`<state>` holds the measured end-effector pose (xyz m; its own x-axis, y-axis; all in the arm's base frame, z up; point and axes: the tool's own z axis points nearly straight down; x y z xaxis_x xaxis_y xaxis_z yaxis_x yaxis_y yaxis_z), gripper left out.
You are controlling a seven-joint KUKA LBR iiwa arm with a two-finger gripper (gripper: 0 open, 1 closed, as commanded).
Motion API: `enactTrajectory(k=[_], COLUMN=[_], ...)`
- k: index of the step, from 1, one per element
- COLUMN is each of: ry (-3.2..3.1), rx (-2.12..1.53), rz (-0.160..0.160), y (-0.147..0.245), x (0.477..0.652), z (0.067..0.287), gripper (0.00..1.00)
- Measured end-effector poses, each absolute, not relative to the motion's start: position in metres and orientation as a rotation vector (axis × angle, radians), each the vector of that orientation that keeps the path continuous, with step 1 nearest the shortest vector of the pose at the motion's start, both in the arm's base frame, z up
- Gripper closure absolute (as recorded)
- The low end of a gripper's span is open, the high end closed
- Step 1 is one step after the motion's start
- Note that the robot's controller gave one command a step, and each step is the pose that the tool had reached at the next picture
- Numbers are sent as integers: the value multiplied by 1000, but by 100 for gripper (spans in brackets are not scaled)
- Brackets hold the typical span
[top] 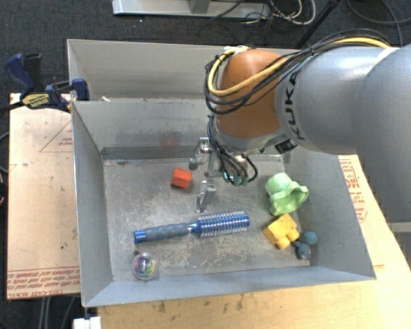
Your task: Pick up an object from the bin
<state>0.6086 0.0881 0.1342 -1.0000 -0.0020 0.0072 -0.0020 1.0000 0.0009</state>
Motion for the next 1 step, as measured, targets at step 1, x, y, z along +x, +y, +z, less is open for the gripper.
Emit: enactTrajectory(k=[1], ry=[-3141], rx=[362], rz=[-5], y=[70], x=[553], z=[76], gripper=[0])
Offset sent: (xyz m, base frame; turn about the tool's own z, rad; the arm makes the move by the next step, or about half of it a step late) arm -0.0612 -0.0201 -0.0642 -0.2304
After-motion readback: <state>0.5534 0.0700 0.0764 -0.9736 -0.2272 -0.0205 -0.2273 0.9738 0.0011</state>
